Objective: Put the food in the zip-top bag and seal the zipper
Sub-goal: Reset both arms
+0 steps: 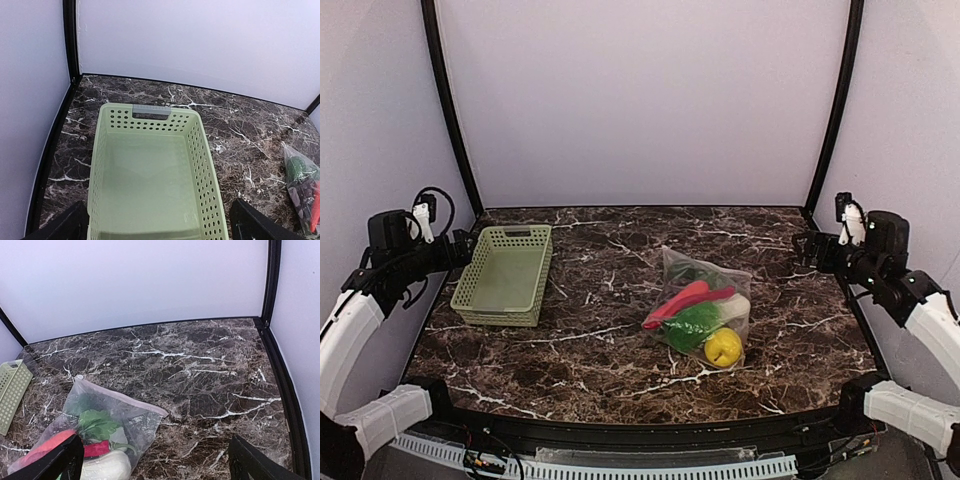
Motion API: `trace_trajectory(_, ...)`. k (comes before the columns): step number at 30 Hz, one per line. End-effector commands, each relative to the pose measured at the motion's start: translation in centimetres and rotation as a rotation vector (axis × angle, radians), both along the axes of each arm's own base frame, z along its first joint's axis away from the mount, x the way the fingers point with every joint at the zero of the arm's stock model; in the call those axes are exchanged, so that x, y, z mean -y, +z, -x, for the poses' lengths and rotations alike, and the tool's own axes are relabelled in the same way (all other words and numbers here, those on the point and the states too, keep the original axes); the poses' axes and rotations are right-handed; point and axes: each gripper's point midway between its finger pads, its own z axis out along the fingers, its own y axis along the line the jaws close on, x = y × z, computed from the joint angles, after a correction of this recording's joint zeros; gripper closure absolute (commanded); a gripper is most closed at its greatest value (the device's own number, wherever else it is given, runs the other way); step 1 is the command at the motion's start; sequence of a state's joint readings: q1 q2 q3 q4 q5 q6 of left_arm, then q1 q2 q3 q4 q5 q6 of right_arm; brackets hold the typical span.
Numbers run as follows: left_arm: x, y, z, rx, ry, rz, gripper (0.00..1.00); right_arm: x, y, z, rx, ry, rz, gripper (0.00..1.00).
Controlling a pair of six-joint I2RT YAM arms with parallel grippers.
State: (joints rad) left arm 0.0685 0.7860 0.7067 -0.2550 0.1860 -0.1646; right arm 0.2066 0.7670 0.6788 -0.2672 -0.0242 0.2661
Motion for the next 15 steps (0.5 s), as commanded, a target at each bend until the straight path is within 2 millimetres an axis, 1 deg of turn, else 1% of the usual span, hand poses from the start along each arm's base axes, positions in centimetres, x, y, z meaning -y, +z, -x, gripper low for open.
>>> trace_trajectory(1,-1.1,1.4,0.4,0.075,0.043,-0.068,0.01,0.7,1.7,0.5,0.156,-0.007,0.037,0.01)
trace_trajectory(2,-1.2,1.4,0.4,0.076,0.046,-0.069,0.01,0.7,1.8,0.7,0.175,0.001,0.044,0.01)
trace_trajectory(6,-0.9,1.1,0.7,0.062,0.026,-0.075,0.01,0.6,0.9,1.2,0.195,0.014,0.052,0.01)
trace_trajectory(11,-0.9,1.0,0.9,0.066,0.020,-0.091,0.01,0.8,0.8,1.4,0.202,0.003,0.054,0.01)
trace_trajectory(15,-1.0,0.8,0.8,0.058,0.027,-0.100,0.01,0.8,1.0,1.4,0.207,0.004,0.057,0.01)
